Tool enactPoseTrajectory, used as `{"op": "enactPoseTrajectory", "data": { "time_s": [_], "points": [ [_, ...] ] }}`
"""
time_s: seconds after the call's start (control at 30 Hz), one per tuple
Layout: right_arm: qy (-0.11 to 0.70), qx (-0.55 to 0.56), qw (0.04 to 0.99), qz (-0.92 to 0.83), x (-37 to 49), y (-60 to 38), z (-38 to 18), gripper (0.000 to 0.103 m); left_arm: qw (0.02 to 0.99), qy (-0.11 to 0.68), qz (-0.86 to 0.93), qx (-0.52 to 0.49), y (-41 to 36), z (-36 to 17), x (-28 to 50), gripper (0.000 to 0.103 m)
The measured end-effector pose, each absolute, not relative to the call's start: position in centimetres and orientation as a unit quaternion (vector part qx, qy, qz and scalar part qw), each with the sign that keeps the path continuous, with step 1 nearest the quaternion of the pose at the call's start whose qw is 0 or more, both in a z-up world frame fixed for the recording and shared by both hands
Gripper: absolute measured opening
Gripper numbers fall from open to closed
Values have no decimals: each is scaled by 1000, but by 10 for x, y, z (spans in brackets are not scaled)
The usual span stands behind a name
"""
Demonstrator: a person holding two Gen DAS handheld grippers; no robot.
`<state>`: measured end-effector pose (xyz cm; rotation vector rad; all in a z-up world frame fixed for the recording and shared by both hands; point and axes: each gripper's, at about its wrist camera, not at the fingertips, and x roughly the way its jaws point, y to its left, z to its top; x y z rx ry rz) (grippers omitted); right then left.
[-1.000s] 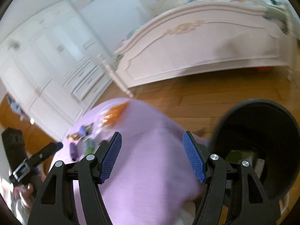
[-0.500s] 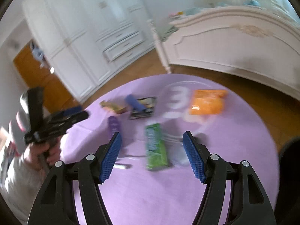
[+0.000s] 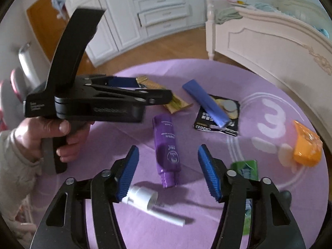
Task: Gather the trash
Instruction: 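Grasp the gold wrapper with the left tool while the right tool grasps the purple tube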
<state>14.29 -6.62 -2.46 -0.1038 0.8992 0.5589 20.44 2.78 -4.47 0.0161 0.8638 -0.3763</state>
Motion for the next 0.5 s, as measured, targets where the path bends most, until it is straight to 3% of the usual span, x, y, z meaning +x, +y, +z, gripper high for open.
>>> {"op": "enactPoseTrajectory", "data": {
  "time_s": [0.13, 0.2, 0.23, 0.3, 0.4, 0.5],
  "points": [
    [439, -66, 858, 260, 148, -56, -33, 41, 895, 411, -174, 12, 23, -46, 205, 80],
    [431, -75, 862, 254, 146, -55, -34, 32, 897, 407, -169, 21, 20, -44, 205, 51],
    [432, -77, 862, 253, 147, -54, -35, 29, 898, 407, -168, 23, 19, -44, 205, 49],
    [433, -69, 863, 252, 146, -57, -36, 26, 897, 407, -172, 26, 18, -44, 203, 24],
    [432, -56, 866, 247, 143, -65, -36, 26, 894, 410, -179, 24, 16, -45, 202, 10],
    [427, -28, 869, 248, 139, -77, -34, 26, 890, 413, -191, 9, 17, -46, 197, 4]
  ]
}}
